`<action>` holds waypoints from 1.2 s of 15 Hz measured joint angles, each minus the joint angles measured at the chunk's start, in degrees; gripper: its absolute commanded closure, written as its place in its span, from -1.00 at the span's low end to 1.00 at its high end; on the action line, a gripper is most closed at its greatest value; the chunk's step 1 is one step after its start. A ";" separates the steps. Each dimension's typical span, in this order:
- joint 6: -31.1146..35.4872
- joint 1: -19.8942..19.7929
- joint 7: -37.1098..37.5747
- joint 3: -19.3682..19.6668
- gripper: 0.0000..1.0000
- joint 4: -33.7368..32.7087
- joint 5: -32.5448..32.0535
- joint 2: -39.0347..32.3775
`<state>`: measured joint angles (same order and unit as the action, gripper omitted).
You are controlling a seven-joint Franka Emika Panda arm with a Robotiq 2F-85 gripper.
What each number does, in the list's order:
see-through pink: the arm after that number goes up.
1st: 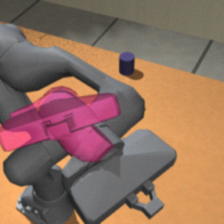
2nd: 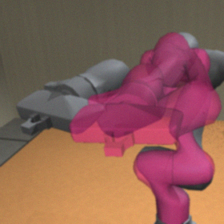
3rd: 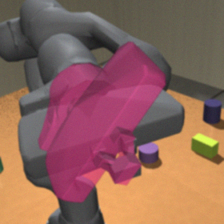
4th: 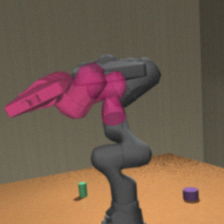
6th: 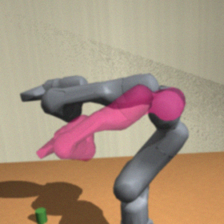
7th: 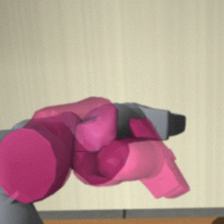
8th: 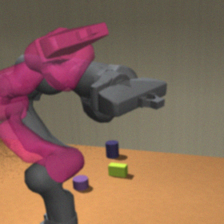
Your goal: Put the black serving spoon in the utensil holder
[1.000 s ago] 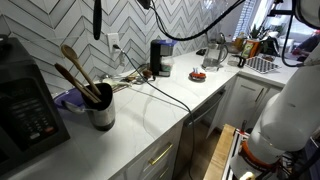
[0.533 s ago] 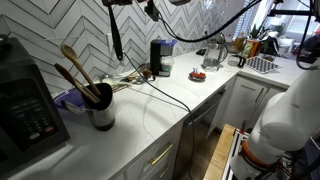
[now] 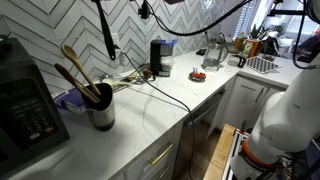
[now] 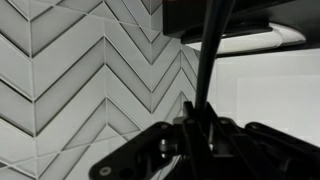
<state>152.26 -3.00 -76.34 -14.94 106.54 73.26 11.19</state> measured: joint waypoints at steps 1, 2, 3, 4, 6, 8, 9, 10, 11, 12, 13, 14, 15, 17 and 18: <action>-0.01 0.83 -4.16 0.09 0.94 -1.12 3.12 -0.90; -0.23 1.39 -8.42 0.14 0.94 -2.18 6.54 -1.88; -0.51 1.64 -12.55 0.23 0.94 -2.95 9.56 -2.91; -0.55 1.66 -16.94 0.35 0.94 -3.45 12.72 -4.02; -0.84 1.57 -25.46 0.93 0.94 -4.46 20.52 -6.46; -2.85 1.32 -33.32 1.79 0.94 -4.70 28.50 -8.91; -4.47 1.13 -36.35 2.17 0.94 -4.70 31.77 -10.13; -6.36 0.94 -38.50 2.41 0.94 -4.70 34.03 -11.23; -8.38 0.81 -39.64 2.51 0.77 -4.70 35.07 -12.14; -8.82 1.22 -39.79 2.96 0.77 -4.70 35.11 -12.69; -8.78 1.88 -39.79 3.62 0.77 -4.70 35.10 -12.89; -8.78 2.23 -39.79 3.99 0.94 -4.72 35.10 -12.85; -8.77 2.39 -39.79 4.19 0.94 -4.76 35.10 -12.78; -8.77 3.24 -39.61 4.87 0.94 -4.69 34.91 -12.92; -8.78 3.70 -39.31 5.17 0.94 -4.45 34.64 -13.12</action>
<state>143.48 0.69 -115.64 -9.77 102.09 107.90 -1.93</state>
